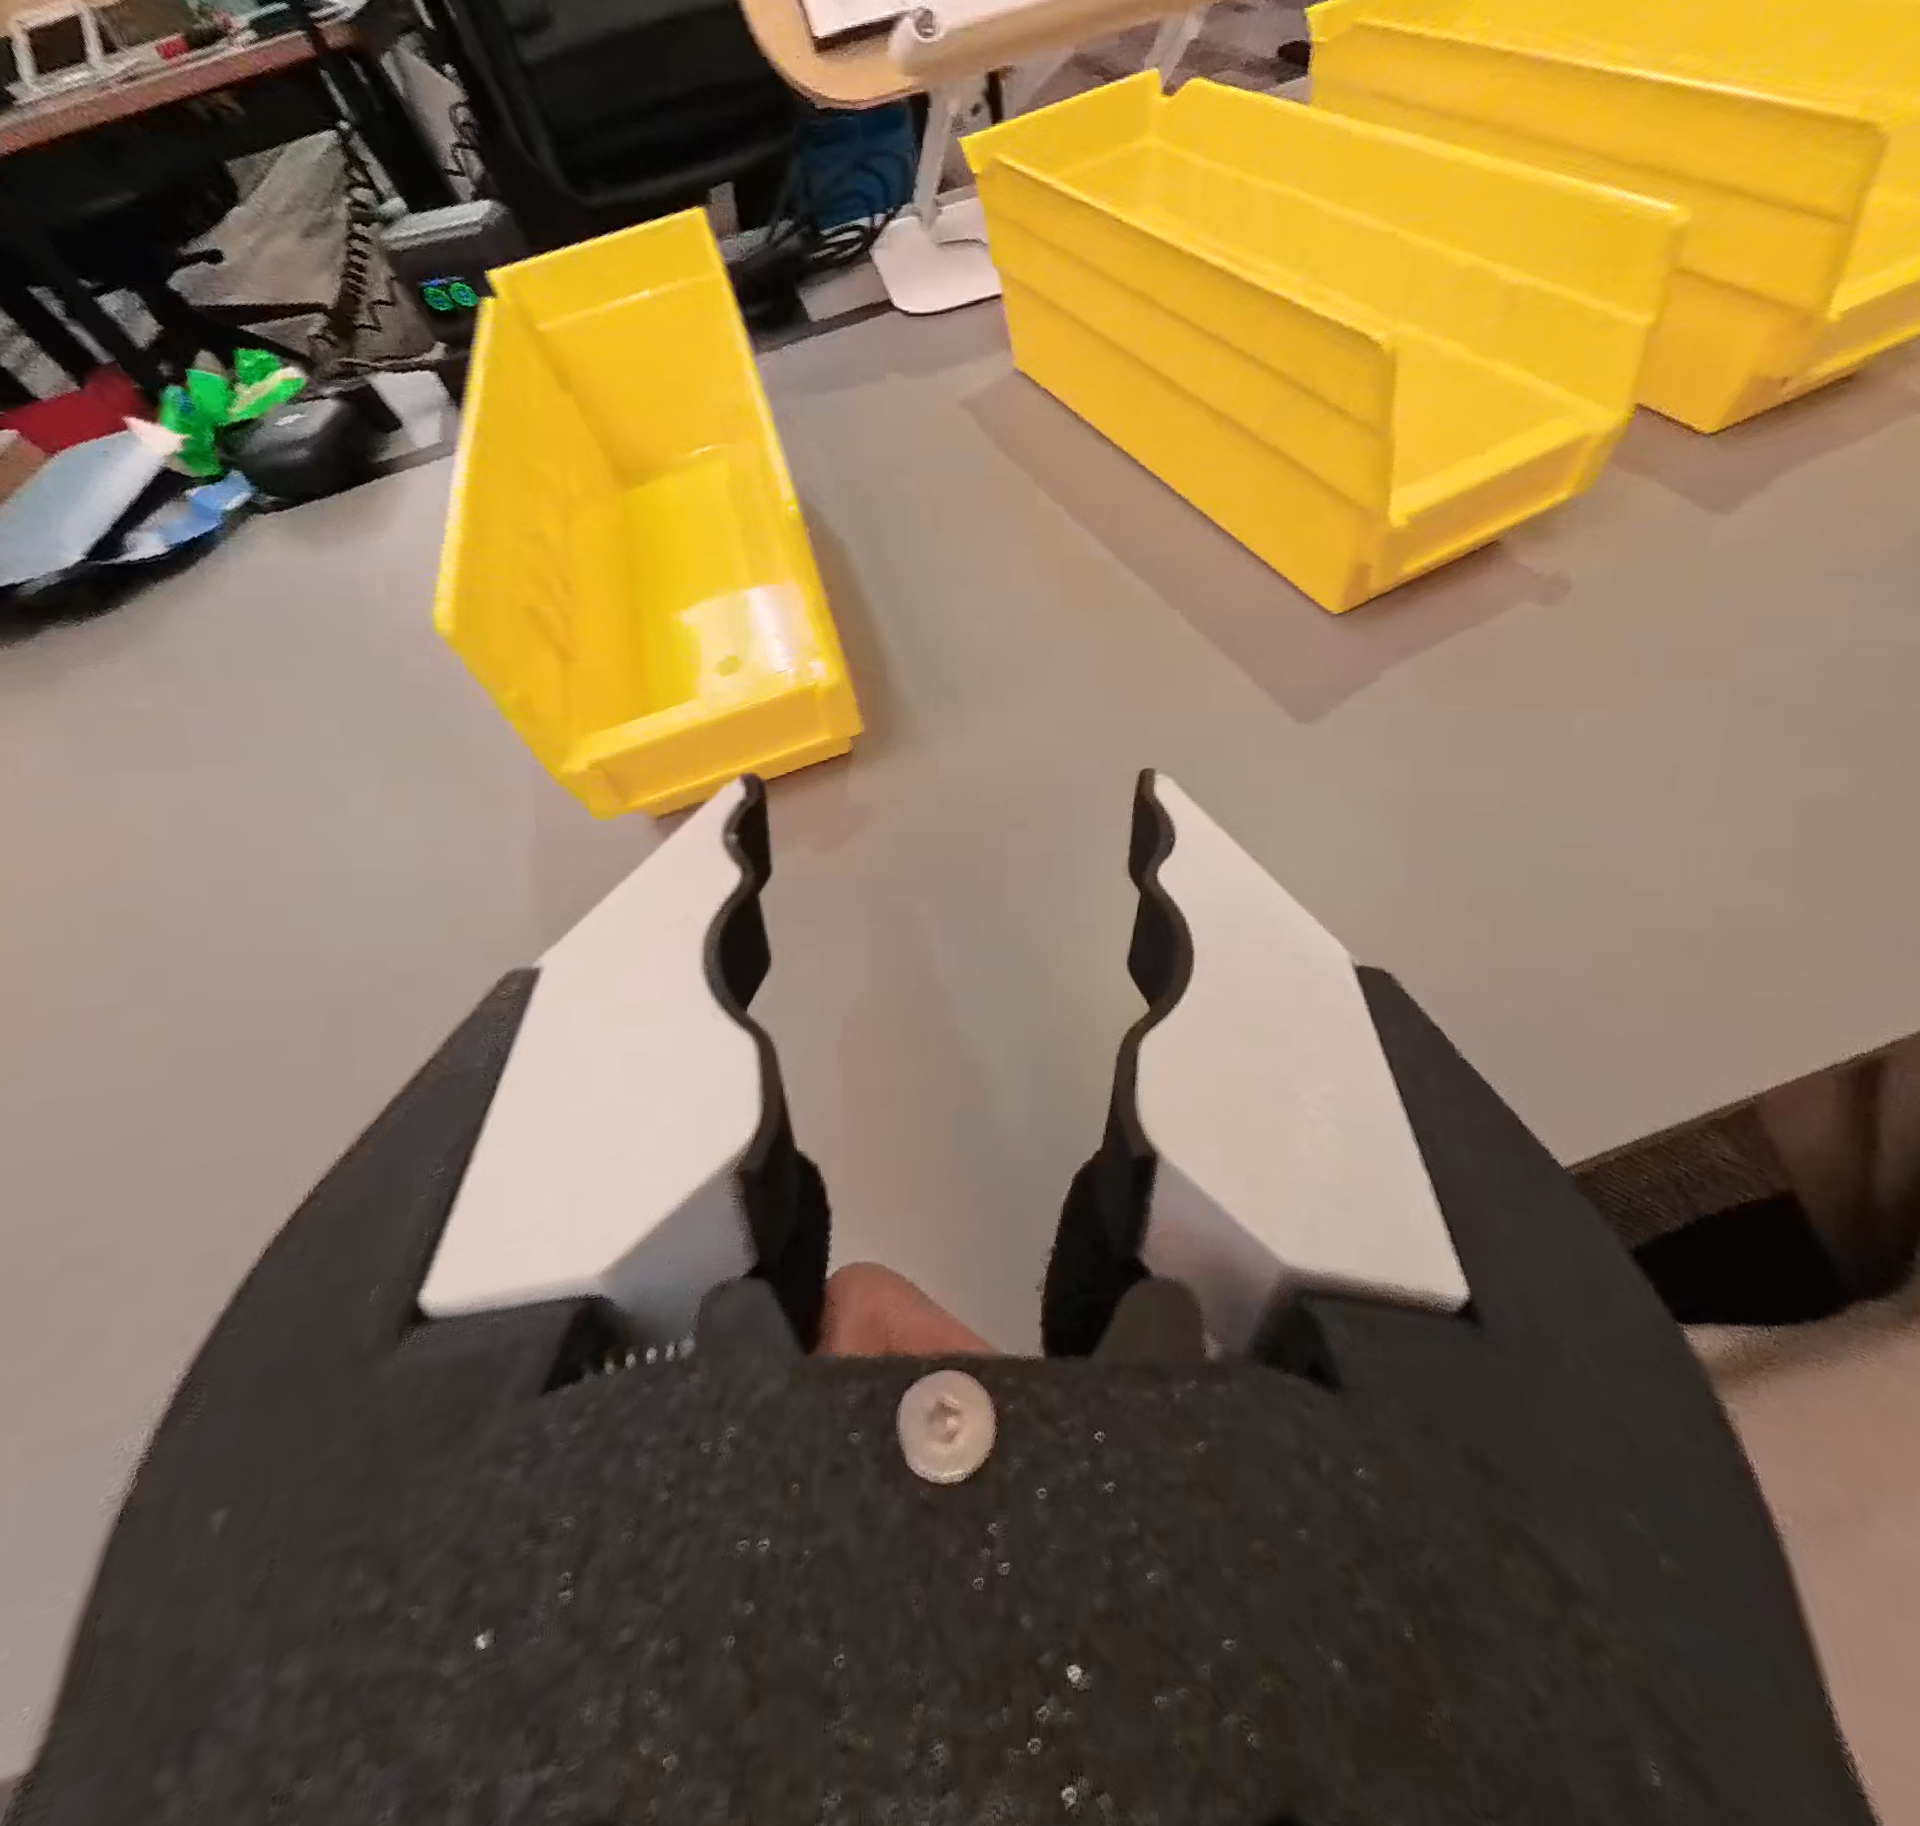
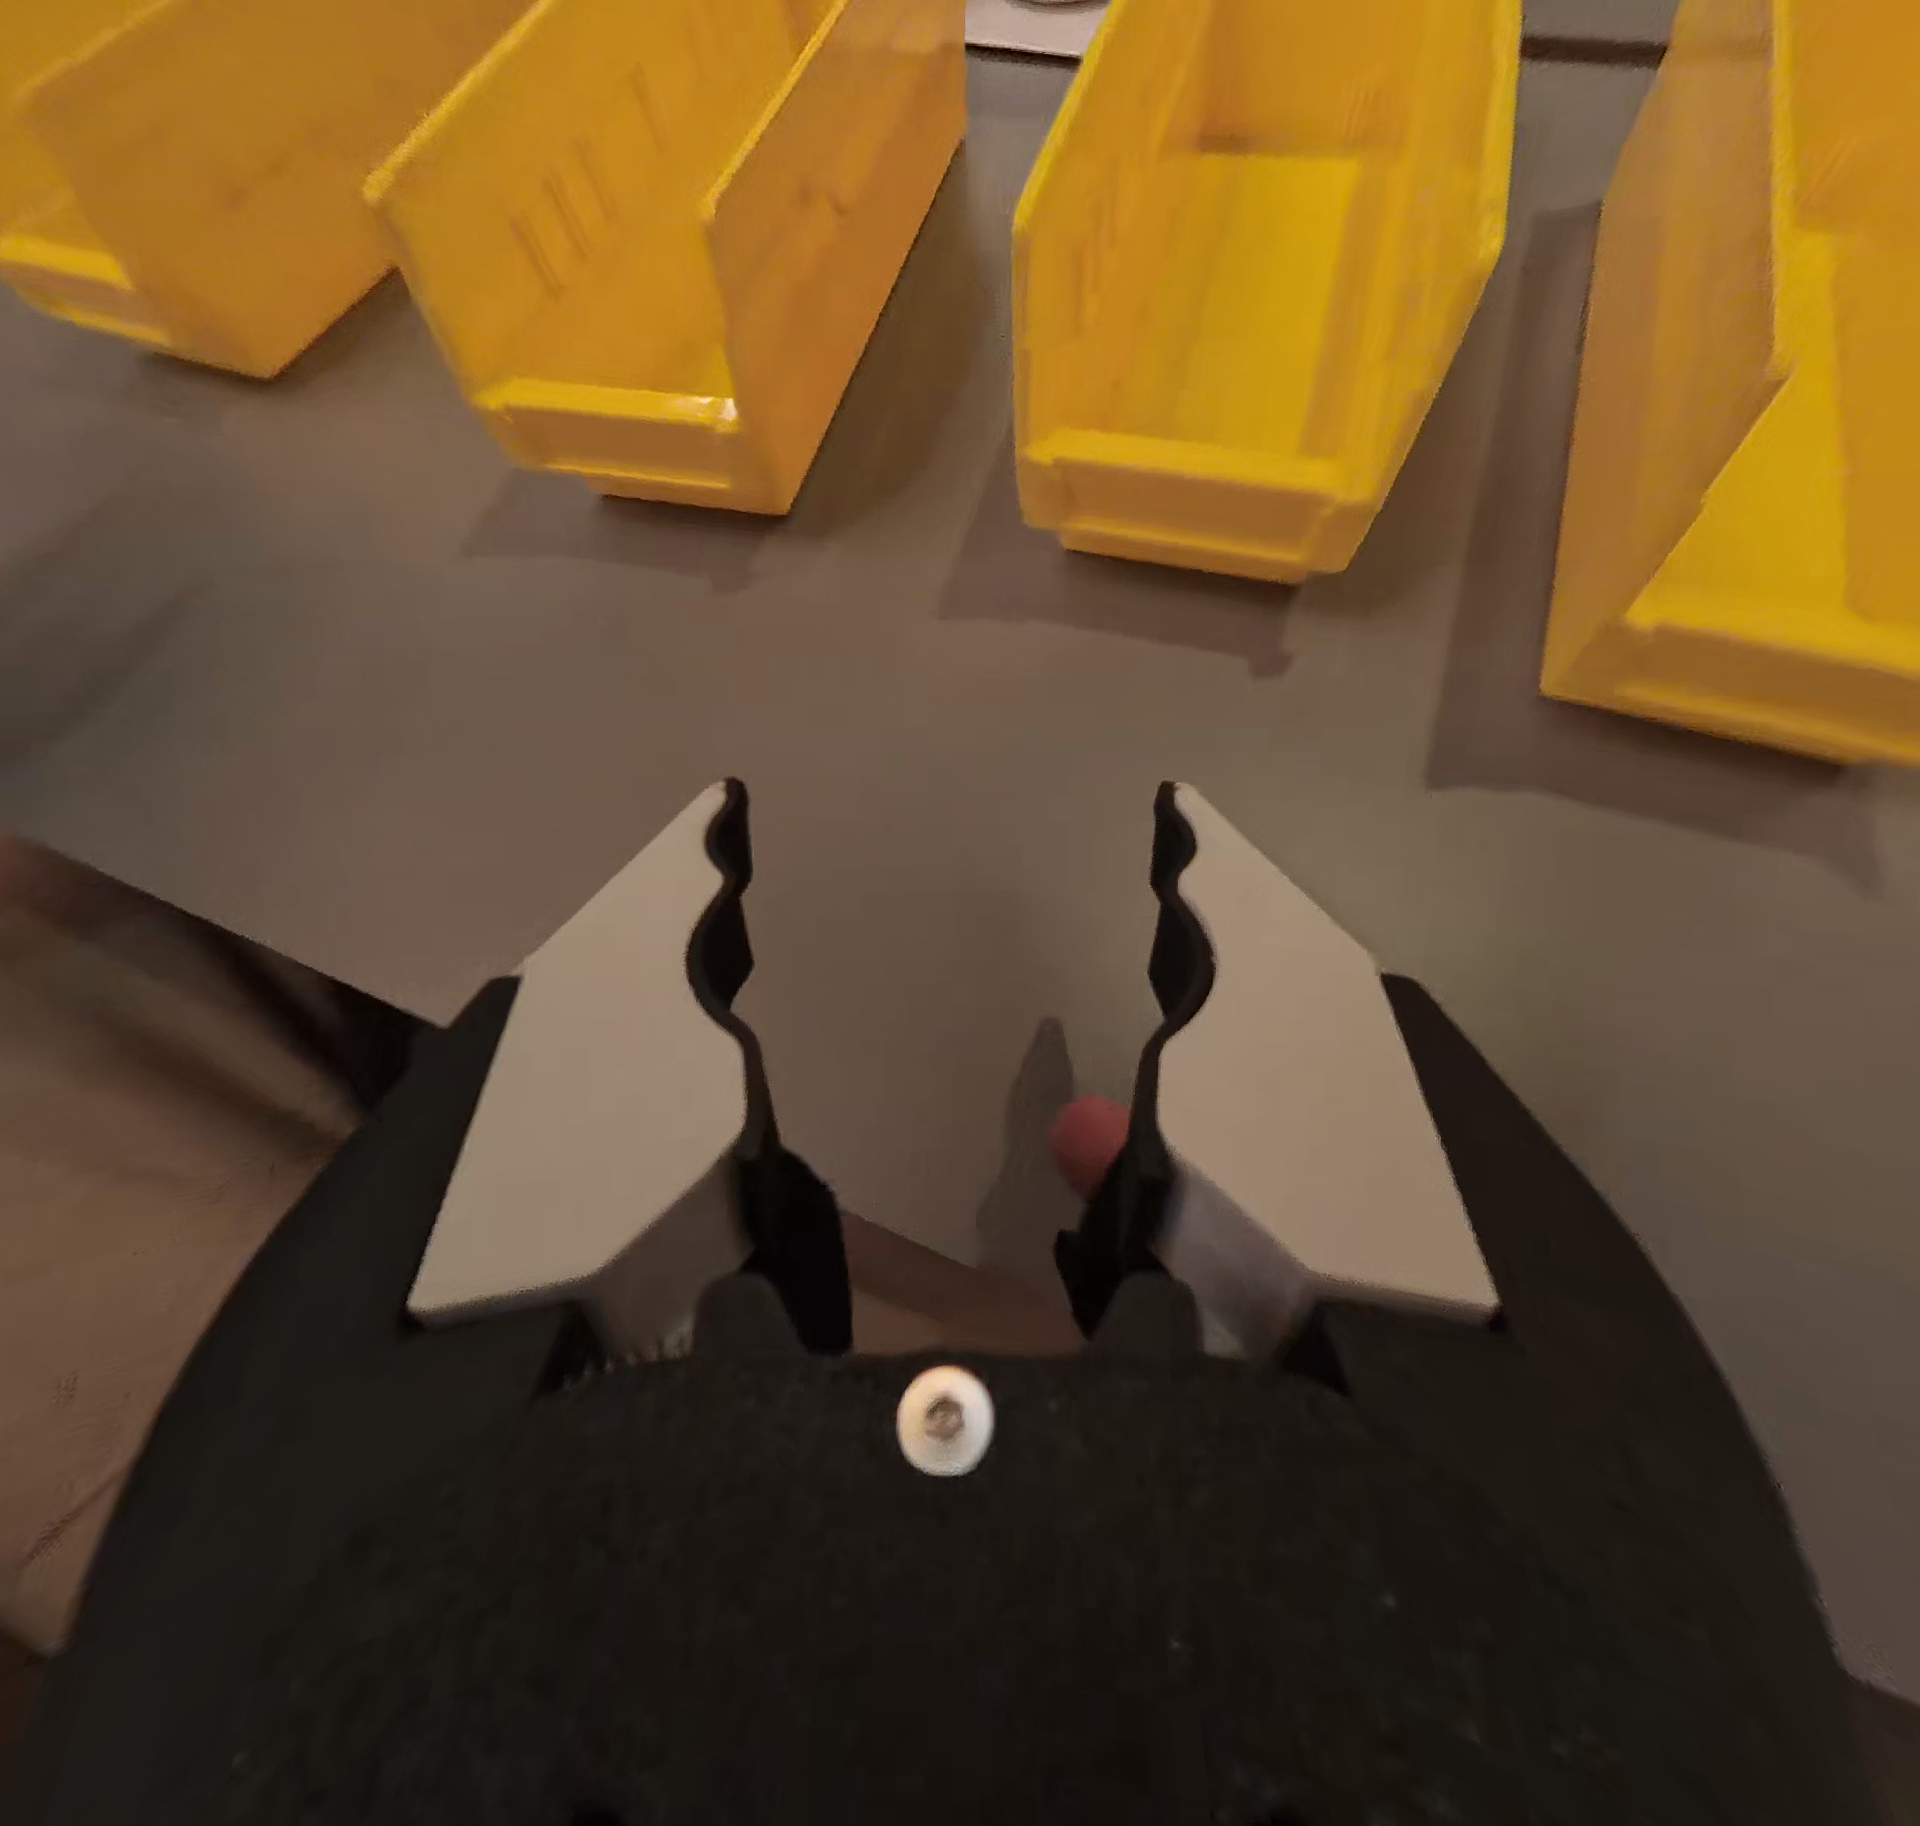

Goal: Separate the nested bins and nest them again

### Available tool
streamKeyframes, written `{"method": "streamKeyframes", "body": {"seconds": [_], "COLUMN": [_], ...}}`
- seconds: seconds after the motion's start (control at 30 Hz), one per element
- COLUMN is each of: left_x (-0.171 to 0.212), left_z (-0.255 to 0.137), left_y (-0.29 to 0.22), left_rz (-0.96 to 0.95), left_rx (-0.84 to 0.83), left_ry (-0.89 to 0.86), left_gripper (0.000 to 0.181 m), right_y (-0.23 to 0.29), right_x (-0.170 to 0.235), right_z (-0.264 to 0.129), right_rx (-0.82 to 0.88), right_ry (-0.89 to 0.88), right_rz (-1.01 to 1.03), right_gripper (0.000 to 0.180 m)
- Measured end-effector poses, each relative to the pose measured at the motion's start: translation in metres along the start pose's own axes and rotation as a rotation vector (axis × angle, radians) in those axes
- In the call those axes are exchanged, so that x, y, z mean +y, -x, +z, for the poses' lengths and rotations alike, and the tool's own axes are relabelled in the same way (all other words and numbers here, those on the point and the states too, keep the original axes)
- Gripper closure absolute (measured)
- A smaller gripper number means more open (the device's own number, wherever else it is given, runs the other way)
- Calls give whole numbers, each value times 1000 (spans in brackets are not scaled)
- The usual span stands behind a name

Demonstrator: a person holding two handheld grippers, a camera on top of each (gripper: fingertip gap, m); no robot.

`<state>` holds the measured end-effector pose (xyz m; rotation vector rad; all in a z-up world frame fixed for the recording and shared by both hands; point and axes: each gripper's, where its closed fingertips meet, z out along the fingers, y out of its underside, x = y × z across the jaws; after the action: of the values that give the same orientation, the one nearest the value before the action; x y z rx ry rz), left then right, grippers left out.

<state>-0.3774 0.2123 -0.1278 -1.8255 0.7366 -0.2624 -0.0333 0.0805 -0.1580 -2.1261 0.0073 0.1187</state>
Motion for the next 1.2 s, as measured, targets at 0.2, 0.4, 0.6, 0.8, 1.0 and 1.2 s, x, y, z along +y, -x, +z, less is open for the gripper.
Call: {"method": "streamKeyframes", "body": {"seconds": [0.2,0.4,0.6,0.8,1.0,1.2], "left_x": [6,23,26,27,36,40], "left_z": [6,7,9,9,26,25], "left_y": [-17,-4,2,8,49,55], "left_rz": [-56,-54,-105,-132,-204,-278], "left_rx": [55,12,19,1,-93,-88], "left_ry": [52,107,110,119,141,155], "left_gripper": [115,121,129,129,122,122], "right_y": [-7,-5,8,4,-4,-4], "right_x": [10,-3,0,-4,-2,0], "right_z": [4,-2,8,4,2,-4], "right_rx": [-8,-23,-54,-32,4,14], "right_ry": [33,-37,-23,-72,-61,-63], "right_rz": [-11,43,6,22,15,1], "right_gripper": [103,107,107,106,107,108]}}
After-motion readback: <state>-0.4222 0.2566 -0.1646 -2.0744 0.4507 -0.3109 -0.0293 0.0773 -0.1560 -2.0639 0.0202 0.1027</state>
